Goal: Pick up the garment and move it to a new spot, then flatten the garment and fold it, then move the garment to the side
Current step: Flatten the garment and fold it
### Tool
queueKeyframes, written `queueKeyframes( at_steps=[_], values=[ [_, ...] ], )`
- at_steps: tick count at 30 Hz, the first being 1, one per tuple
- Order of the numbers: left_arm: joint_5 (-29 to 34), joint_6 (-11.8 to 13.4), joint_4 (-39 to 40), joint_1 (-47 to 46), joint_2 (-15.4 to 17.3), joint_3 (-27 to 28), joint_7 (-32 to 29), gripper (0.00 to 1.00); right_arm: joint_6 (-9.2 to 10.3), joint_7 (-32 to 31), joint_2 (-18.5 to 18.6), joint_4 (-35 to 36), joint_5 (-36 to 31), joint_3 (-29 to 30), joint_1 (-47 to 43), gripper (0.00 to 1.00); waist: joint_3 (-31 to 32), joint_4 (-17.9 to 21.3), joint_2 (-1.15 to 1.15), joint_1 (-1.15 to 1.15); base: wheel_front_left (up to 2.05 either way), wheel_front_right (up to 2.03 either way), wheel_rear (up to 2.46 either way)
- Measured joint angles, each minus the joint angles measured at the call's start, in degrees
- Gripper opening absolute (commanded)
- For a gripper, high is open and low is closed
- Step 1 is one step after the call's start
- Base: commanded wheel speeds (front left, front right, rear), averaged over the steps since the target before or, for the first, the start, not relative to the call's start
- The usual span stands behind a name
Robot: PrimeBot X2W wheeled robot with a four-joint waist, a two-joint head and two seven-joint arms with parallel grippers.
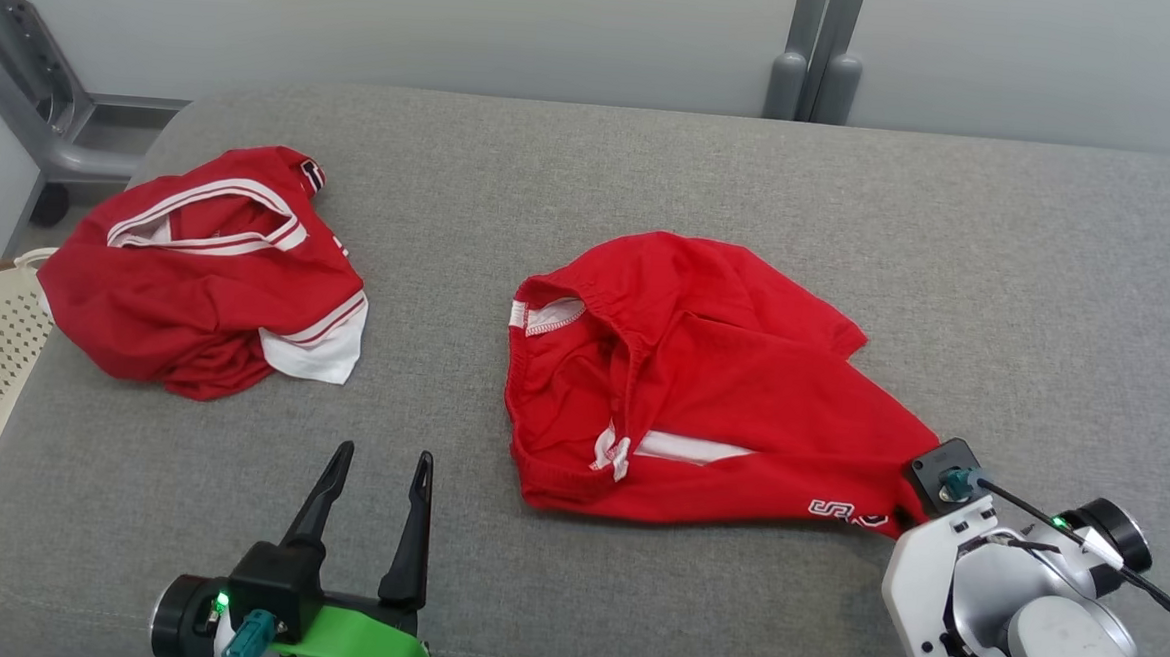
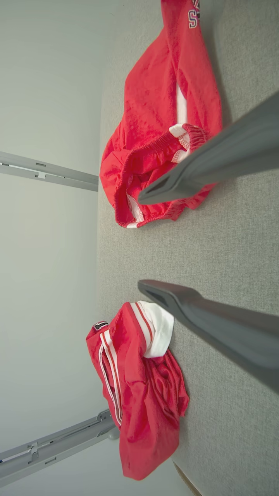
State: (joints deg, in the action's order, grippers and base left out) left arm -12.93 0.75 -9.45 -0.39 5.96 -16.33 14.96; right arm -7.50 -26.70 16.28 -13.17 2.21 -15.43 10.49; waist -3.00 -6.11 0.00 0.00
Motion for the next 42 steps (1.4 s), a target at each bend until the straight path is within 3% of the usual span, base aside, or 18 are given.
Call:
queueKeyframes(
  at_steps=[1, 2, 7, 16, 22, 31, 42],
  values=[
    [-0.1, 0.0, -0.1, 0.0, 0.0, 0.0, 0.0, 1.00, 0.00, 0.0, 0.0, 0.0, -0.3, 0.2, -0.4, 0.97, 0.1, 0.0, 0.00, 0.00, 0.00, 0.00, 0.00],
    [-0.1, 0.0, -0.2, 0.0, 0.0, -0.1, 0.0, 1.00, -0.02, 0.2, 0.0, -0.1, -0.5, 0.6, -0.8, 1.00, 0.2, 0.1, 0.00, 0.00, 0.00, 0.00, 0.00],
    [-0.5, -0.4, -0.6, 0.0, 0.3, -0.5, -0.6, 1.00, -0.03, 1.5, -1.3, -1.1, -0.3, 3.3, -3.6, 1.00, 1.2, 0.1, 0.00, 0.00, 0.00, 0.00, 0.00],
    [-2.2, -1.2, 0.4, 1.3, 1.3, -0.2, -1.2, 1.00, -0.03, 9.6, -5.2, 1.9, 1.9, 12.4, -9.9, 1.00, 3.9, 0.1, 0.00, 0.00, 0.00, 0.00, 0.00],
    [-3.2, 0.9, 0.8, 2.1, 1.2, 1.3, -1.4, 1.00, -0.03, 16.8, -10.4, 7.0, 1.7, 19.8, -13.7, 1.00, 5.6, 0.6, 0.00, 0.00, 0.00, 0.00, 0.00],
    [-4.2, 3.3, 0.2, 2.5, 1.4, 2.8, -3.4, 1.00, -0.03, 27.4, -13.3, 8.6, 4.1, 19.6, -14.4, 1.00, 7.3, 1.6, 0.00, 0.00, 0.00, 0.00, 0.00],
    [-4.7, 3.3, -1.7, 2.7, 3.5, 2.9, -5.5, 1.00, -0.02, 34.5, -13.4, 5.3, 9.0, 20.9, -14.3, 1.00, 9.0, 2.5, 0.00, 0.00, 0.00, 0.00, 0.00]
  ],
)
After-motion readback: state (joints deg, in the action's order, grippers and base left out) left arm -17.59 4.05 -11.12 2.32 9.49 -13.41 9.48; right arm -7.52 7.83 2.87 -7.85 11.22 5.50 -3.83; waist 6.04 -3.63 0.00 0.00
